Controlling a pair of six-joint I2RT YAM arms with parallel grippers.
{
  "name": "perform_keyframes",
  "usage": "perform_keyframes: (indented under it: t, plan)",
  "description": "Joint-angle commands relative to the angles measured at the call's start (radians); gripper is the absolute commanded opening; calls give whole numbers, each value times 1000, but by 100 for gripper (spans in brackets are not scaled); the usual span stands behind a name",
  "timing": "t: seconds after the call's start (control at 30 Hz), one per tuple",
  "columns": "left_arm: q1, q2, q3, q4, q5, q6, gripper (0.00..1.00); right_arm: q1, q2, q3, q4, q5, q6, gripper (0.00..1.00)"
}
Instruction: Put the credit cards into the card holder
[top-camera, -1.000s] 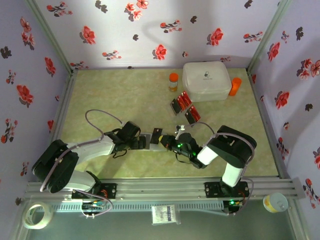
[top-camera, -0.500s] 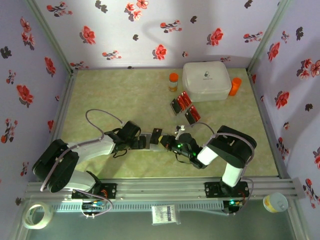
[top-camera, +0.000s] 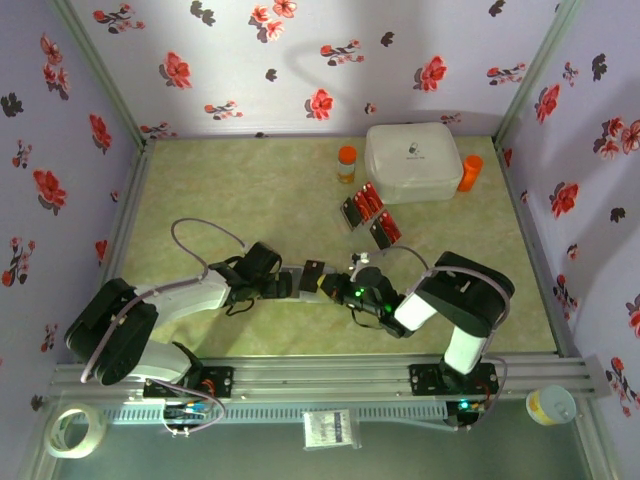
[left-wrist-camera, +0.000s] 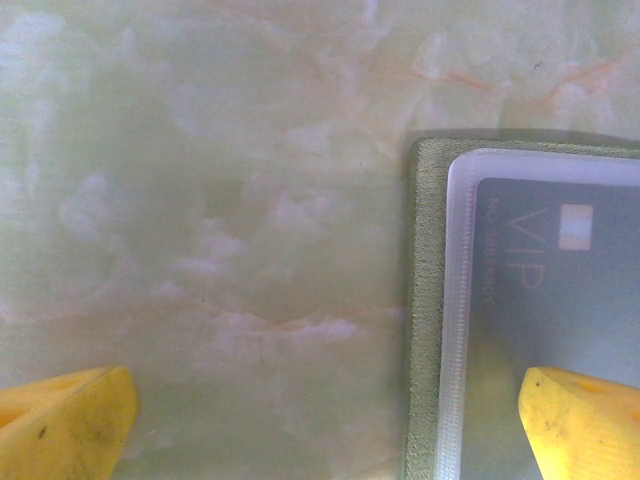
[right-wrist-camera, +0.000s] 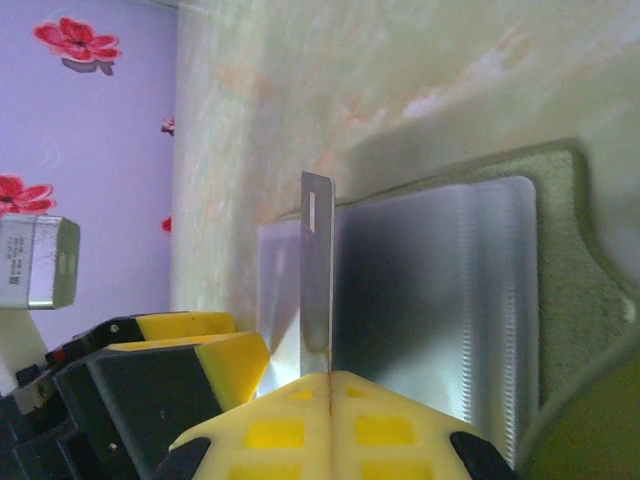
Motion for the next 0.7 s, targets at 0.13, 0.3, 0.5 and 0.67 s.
perform_keyframes:
  t: [0.13, 0.3, 0.5, 0.67]
  plan:
    - [-2, 27, -18, -75, -16, -19, 100, 15, -52, 28, -200, -6, 7, 0]
    - [-3, 27, -20, -73, -16, -20, 100, 18, -67, 47, -266, -21, 4, 0]
    - [-3, 28, -20, -72, -16, -20, 100, 21, -69, 61, -306, -44, 6, 0]
    - [-3, 25, -23, -74, -16, -22, 100, 23, -81, 69, -345, -56, 7, 0]
